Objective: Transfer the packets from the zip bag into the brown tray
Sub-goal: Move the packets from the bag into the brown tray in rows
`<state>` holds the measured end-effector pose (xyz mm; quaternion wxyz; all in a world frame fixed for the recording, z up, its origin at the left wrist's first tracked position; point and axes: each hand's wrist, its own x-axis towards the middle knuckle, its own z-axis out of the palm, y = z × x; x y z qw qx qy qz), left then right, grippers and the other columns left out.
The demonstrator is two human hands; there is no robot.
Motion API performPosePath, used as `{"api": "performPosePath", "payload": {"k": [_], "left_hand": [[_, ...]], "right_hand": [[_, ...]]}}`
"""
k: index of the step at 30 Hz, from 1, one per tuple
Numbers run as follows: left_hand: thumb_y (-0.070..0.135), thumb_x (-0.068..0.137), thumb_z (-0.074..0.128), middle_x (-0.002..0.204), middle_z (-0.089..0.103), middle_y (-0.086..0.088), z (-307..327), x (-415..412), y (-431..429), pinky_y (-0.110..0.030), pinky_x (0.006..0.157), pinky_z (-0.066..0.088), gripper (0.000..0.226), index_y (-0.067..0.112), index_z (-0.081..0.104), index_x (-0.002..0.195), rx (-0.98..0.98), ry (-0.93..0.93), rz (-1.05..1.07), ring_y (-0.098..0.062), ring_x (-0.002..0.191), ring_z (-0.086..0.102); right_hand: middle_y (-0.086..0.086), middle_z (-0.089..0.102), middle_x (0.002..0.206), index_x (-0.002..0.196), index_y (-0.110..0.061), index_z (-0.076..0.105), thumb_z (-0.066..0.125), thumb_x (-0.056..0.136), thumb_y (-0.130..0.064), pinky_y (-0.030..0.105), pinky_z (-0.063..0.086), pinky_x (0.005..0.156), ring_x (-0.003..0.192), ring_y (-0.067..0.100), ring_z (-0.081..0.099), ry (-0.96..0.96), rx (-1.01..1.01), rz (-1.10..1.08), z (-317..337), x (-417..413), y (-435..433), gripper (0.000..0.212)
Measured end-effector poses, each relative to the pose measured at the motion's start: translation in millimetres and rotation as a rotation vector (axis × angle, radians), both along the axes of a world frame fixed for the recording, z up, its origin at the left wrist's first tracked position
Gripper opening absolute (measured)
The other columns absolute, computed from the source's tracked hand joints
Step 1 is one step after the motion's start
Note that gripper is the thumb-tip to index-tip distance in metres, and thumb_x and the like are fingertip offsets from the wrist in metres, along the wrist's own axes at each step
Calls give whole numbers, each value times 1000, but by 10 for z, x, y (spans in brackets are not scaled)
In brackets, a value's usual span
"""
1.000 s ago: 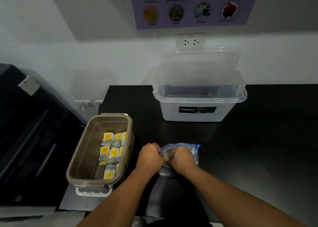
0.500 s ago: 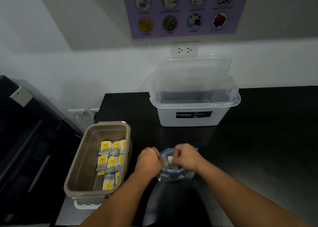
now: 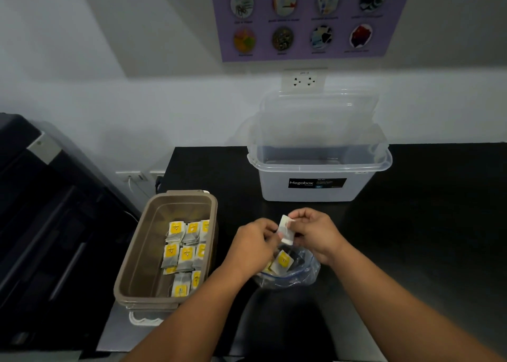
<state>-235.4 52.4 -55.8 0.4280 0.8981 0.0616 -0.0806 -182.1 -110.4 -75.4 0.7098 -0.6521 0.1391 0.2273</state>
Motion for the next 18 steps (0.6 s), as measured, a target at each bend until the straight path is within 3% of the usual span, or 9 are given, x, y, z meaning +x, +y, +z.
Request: {"api": "performPosePath", "payload": {"k": [3, 5, 8, 12, 15, 18], "left_hand": [[16, 93, 68, 90, 68, 13, 141, -27, 58, -23, 82, 57, 33, 31, 62, 121, -67, -95, -4, -1, 81, 66], [10, 90, 69, 90, 66, 12, 226, -44, 139, -16, 76, 54, 38, 34, 62, 120, -55, -166, -18, -2, 75, 65], [11, 86, 75, 90, 64, 13, 329, -59, 305, -17, 71, 52, 29, 29, 71, 108, 12, -264, -14, -5, 70, 63], [16, 84, 79, 86, 64, 12, 465, -78, 584, -17, 70, 51, 20, 27, 76, 100, 28, -384, 23, -5, 72, 61], [18, 84, 79, 89, 63, 9, 567, -108, 799, -16, 73, 49, 13, 26, 76, 93, 29, -445, 66, -7, 78, 62], [24, 87, 77, 93, 65, 9, 658, -153, 1041, -22, 77, 53, 6, 28, 76, 91, 11, -384, 99, -8, 81, 64]], "right_hand": [[20, 72, 97, 108, 1, 65, 65, 93, 11, 39, 64, 72, 86, 30, 73, 39, 89, -31, 167, 30, 134, 18], [21, 70, 97, 102, 1, 64, 64, 92, 12, 35, 64, 66, 86, 30, 73, 48, 127, -46, 289, 52, 242, 15], [18, 67, 92, 91, -3, 60, 62, 93, 14, 31, 64, 60, 82, 28, 71, 45, 190, -35, 465, 73, 409, 18], [18, 69, 92, 93, -2, 62, 63, 94, 11, 34, 66, 68, 82, 28, 73, 31, 210, 111, 664, 75, 614, 13], [16, 70, 91, 97, -5, 66, 67, 95, 5, 34, 66, 69, 76, 24, 73, -21, 118, 266, 759, 61, 765, 10], [12, 72, 95, 96, -17, 73, 68, 96, -4, 40, 63, 79, 82, 21, 69, -230, -119, 410, 790, 48, 931, 15]]}}
